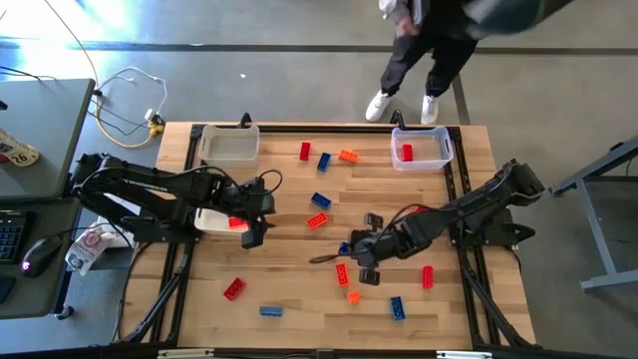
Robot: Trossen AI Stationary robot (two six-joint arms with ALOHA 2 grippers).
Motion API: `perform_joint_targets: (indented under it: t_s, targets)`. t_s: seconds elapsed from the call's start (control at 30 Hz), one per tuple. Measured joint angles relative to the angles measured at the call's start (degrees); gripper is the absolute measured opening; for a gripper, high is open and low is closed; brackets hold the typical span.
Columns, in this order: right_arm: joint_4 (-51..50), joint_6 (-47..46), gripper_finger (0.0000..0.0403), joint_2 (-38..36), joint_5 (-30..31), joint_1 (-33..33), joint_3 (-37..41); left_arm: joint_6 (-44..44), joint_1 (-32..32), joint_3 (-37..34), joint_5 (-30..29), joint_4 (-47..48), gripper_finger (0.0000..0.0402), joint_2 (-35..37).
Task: Sort & place blocks by color
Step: Put the blue game piece into the gray bin
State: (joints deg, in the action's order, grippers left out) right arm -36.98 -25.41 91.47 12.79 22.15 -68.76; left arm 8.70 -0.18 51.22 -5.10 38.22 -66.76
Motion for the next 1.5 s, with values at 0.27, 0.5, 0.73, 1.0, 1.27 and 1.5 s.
perform_joint_targets:
  t_s: [0.27,0.5,0.73,1.0,1.27,1.5]
  targets:
    - [3.4,7.2,0.0110,0.0,-6.5,-4.4,-1.4,-11.2,-2.1,0.0,0.0,-4.2,0.0180,0.0]
    - [6.3,12.6,0.0110,0.0,-10.3,-7.1,-2.6,-17.8,-3.8,0.0,0.0,-8.7,0.0180,0.0]
    - [9.3,15.5,0.0110,0.0,-15.5,-9.1,-2.9,-19.0,-5.2,0.0,0.0,-12.1,0.0180,0.0]
    - [15.3,18.6,0.0110,0.0,-21.2,-11.1,-2.9,-19.9,-6.3,0.0,0.8,-12.8,0.0180,0.0]
    - [23.0,19.5,0.0110,0.0,-26.0,-12.8,-2.9,-20.5,-6.3,0.0,1.4,-15.2,0.0185,0.0]
    - [26.4,19.5,0.0110,0.0,-27.4,-13.6,-2.9,-24.9,-6.3,0.0,-0.7,-19.8,0.0220,0.0]
